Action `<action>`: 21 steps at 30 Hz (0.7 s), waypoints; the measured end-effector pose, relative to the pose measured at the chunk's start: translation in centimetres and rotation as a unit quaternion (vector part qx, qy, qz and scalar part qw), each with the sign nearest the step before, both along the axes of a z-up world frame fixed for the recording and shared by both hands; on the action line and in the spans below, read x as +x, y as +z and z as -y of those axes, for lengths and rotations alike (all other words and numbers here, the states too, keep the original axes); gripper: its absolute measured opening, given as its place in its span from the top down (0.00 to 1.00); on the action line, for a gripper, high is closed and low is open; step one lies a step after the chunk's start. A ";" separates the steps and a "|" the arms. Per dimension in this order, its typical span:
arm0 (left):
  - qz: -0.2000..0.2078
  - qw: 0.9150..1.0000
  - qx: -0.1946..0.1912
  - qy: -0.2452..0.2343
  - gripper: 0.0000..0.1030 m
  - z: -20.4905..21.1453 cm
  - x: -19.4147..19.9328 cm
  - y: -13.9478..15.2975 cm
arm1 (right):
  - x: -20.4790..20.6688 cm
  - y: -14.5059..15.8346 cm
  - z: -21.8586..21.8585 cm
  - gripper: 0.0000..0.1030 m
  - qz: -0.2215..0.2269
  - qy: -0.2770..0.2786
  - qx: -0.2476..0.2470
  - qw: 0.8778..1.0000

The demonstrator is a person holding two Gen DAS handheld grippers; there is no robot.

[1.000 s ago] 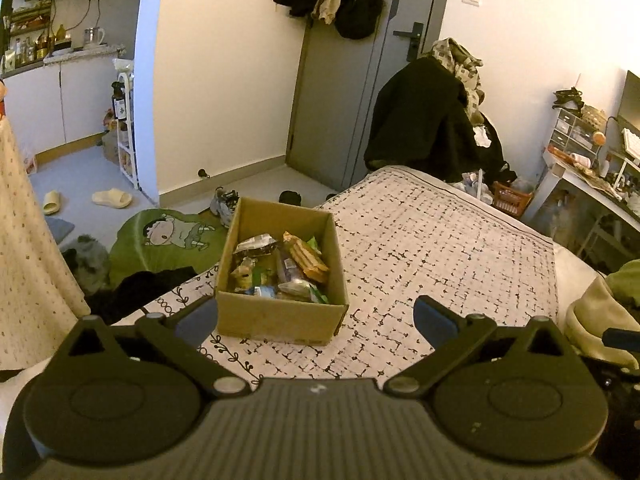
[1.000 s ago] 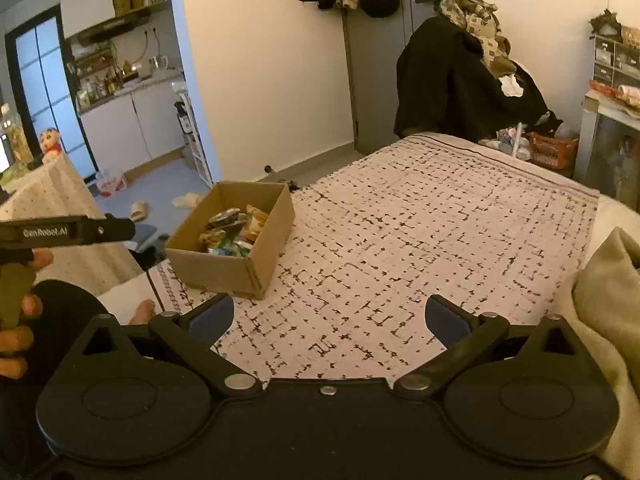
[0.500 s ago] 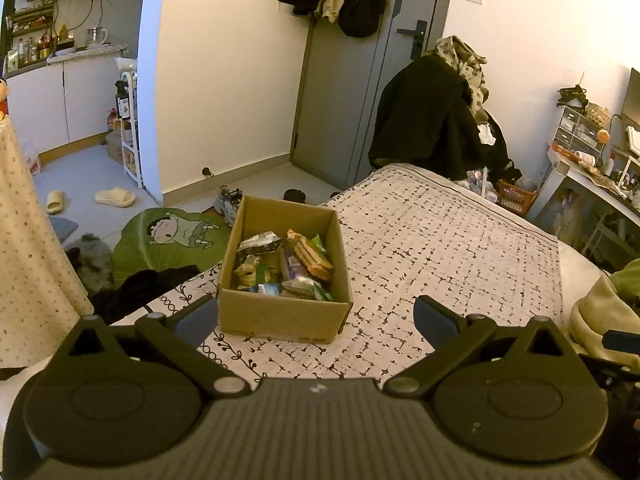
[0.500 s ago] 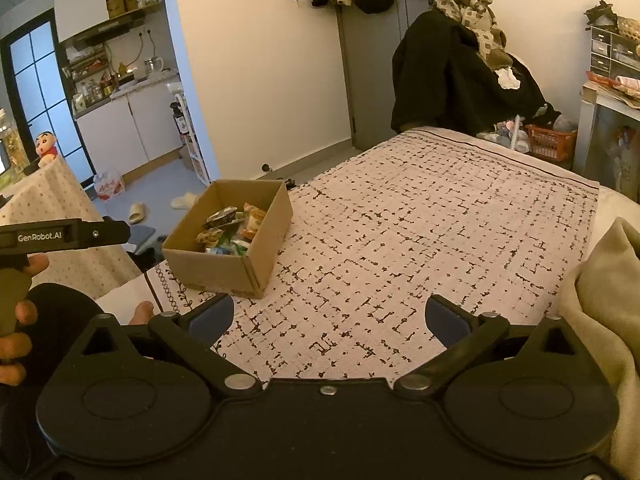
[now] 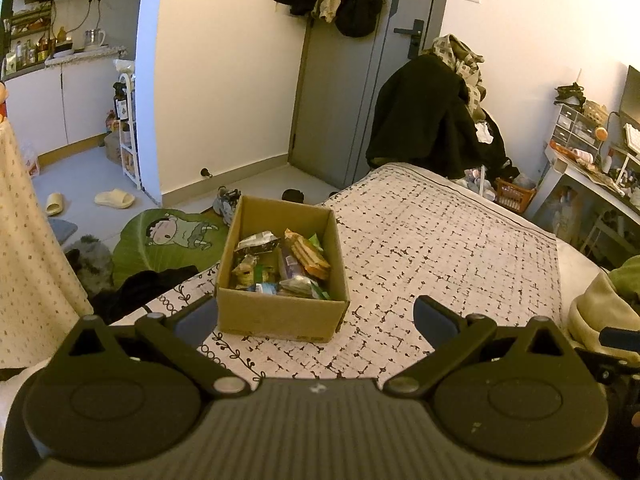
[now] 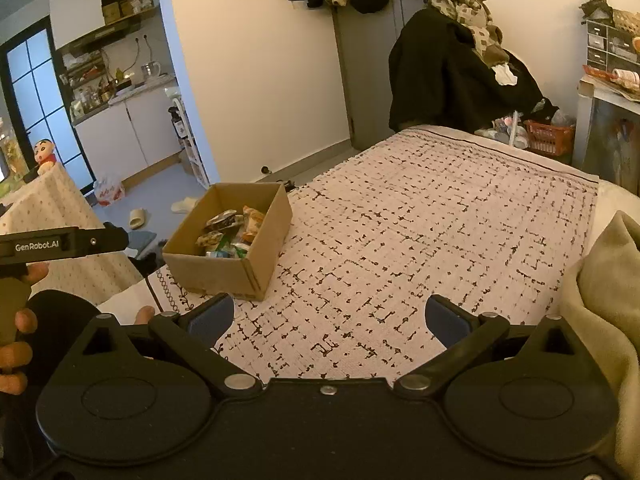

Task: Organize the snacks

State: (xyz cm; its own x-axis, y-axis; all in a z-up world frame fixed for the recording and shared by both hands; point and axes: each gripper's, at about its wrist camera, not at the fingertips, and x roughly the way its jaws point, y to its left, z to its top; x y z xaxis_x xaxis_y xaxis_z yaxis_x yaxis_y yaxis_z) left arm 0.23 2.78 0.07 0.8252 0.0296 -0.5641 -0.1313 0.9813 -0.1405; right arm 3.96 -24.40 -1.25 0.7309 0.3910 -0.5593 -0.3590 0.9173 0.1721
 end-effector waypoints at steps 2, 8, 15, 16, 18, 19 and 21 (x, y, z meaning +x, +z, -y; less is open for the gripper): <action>0.000 1.000 0.001 0.002 0.00 0.0 0.0 0.0 | 0.0 0.0 0.0 0.00 0.000 0.000 0.003 1.000; 0.001 1.000 0.001 0.003 0.00 0.0 -0.2 -0.1 | 0.0 -0.2 0.1 0.00 -0.001 0.000 0.004 1.000; -0.002 1.000 0.001 0.002 0.00 0.0 -0.2 -0.1 | 0.1 -0.2 0.1 0.00 -0.002 0.000 0.006 1.000; -0.003 1.000 0.001 0.001 0.00 0.0 -0.1 -0.1 | 0.1 -0.2 0.0 0.00 -0.003 0.000 0.007 1.000; -0.003 1.000 0.003 0.000 0.00 0.0 -0.2 -0.1 | 0.1 -0.3 0.0 0.00 -0.004 -0.001 0.008 1.000; -0.003 1.000 0.003 0.000 0.00 0.0 -0.2 -0.1 | 0.1 -0.3 -0.1 0.00 -0.004 -0.002 0.008 1.000; -0.002 1.000 0.002 0.001 0.00 0.0 -0.1 -0.1 | 0.1 -0.3 0.0 0.00 -0.004 -0.002 0.008 1.000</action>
